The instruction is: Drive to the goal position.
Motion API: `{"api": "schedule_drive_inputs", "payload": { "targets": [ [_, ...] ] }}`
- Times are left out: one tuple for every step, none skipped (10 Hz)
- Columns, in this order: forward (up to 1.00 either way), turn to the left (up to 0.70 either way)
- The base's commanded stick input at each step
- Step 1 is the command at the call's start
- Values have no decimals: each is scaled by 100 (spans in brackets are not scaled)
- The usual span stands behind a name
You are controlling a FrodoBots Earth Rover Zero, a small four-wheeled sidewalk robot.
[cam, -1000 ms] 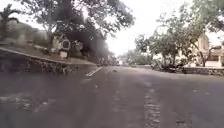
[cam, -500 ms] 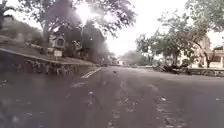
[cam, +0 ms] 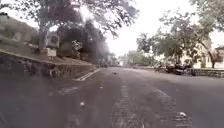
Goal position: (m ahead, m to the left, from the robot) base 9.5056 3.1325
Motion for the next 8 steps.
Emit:
{"api": "schedule_drive_inputs", "payload": {
  "targets": [
    [100, 0],
    [100, 0],
    [100, 2],
    [100, 7],
    [100, 11],
    [100, 6],
    [100, 2],
    [100, 0]
  ]
}}
